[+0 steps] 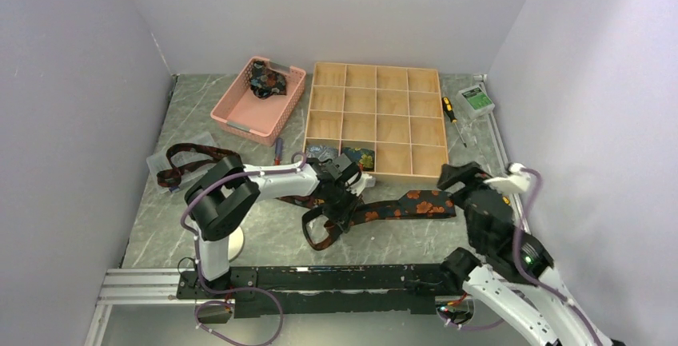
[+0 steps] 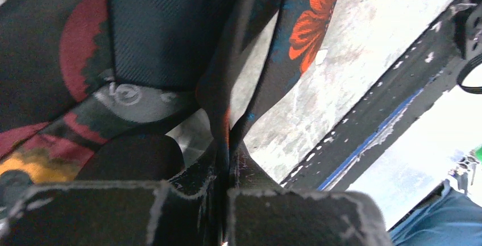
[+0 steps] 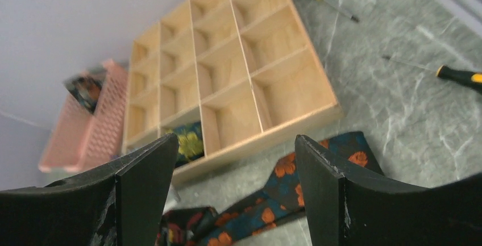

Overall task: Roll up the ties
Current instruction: Place the tie at the center of the board.

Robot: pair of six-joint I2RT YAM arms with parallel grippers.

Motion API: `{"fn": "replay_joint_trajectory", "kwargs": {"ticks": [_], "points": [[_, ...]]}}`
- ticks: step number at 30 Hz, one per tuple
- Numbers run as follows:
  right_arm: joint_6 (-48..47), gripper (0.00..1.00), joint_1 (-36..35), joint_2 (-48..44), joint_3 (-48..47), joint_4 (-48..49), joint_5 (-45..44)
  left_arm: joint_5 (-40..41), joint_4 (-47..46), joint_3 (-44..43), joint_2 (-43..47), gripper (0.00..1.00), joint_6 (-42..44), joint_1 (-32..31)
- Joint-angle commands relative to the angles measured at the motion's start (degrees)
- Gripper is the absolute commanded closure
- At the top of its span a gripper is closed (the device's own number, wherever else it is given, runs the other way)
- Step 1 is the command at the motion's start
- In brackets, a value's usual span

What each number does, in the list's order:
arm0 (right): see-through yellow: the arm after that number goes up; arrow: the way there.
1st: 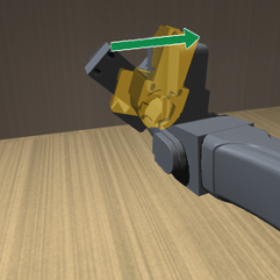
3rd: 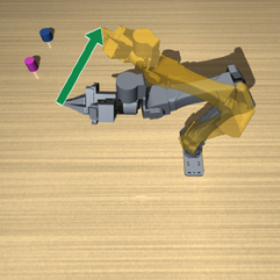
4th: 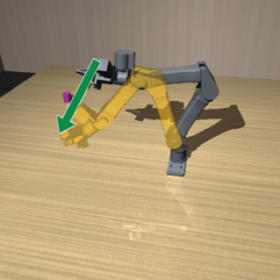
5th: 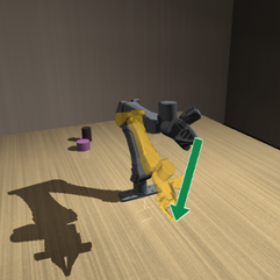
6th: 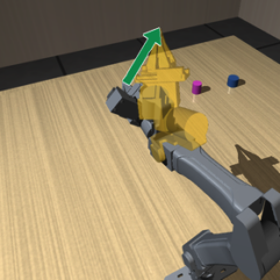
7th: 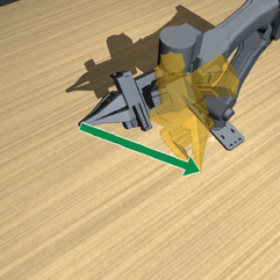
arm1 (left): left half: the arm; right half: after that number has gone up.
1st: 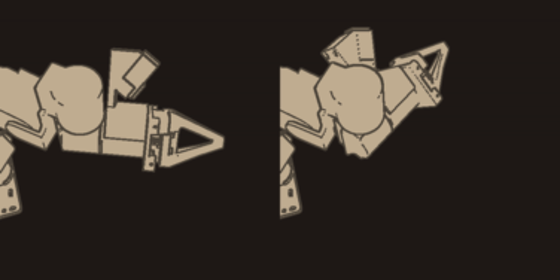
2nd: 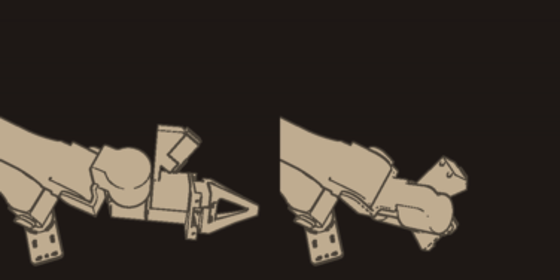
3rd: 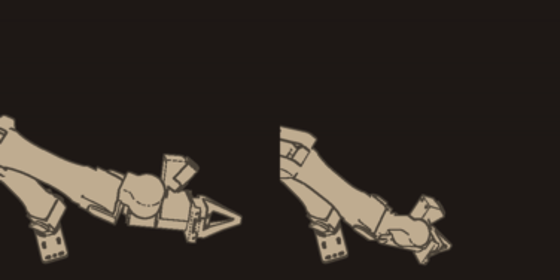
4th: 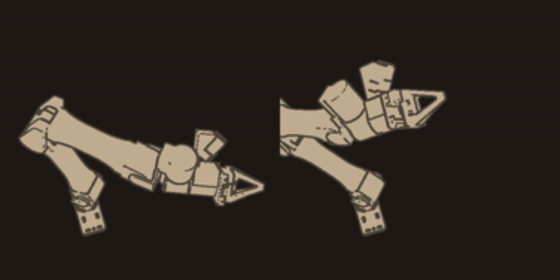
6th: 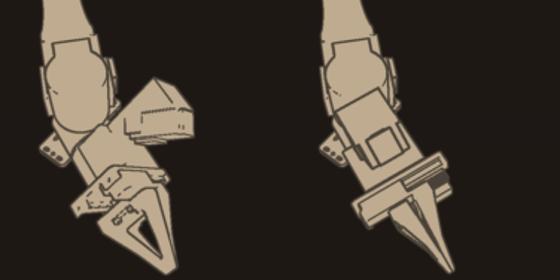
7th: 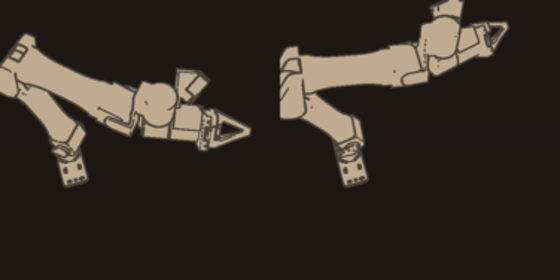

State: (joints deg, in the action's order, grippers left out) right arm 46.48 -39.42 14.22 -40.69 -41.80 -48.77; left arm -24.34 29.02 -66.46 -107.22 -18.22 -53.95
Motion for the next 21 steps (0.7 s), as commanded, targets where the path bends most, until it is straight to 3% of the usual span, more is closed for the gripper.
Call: {"fn": "replay_joint_trajectory", "kwargs": {"ticks": [1,7,9,11,12,16,17,18,21], "points": [[1.6,0.21,-0.1,9.4,3.3,1.8,8.2,5.8,3.8,-0.9,4.2,0.97,2.3,-0.2],[4.5,0.29,0.3,18.3,8.5,7.4,13.9,12.2,7.5,1.0,5.1,0.97,1.6,0.3],[4.7,0.33,1.3,22.3,9.7,9.6,16.3,12.9,7.4,1.8,4.9,0.91,0.0,0.8],[4.8,0.36,2.3,24.5,11.0,12.4,18.8,13.0,6.5,2.9,6.1,0.78,-1.1,0.9],[4.4,0.36,2.8,24.8,11.6,13.6,19.7,13.4,5.8,3.6,7.3,0.65,-1.6,0.9],[1.4,0.36,3.5,25.6,11.9,15.7,20.6,15.8,5.5,4.3,13.9,0.31,-3.2,0.9],[0.4,0.36,3.6,26.0,11.7,16.0,20.8,16.3,6.0,3.8,15.5,0.28,-3.2,0.9],[-0.3,0.36,3.6,26.3,11.7,16.4,21.2,17.5,6.6,3.1,17.1,0.11,-3.4,1.0],[-2.5,0.37,3.8,28.9,11.3,17.3,22.4,20.5,9.3,1.5,22.4,0.08,-5.1,0.8]]}}
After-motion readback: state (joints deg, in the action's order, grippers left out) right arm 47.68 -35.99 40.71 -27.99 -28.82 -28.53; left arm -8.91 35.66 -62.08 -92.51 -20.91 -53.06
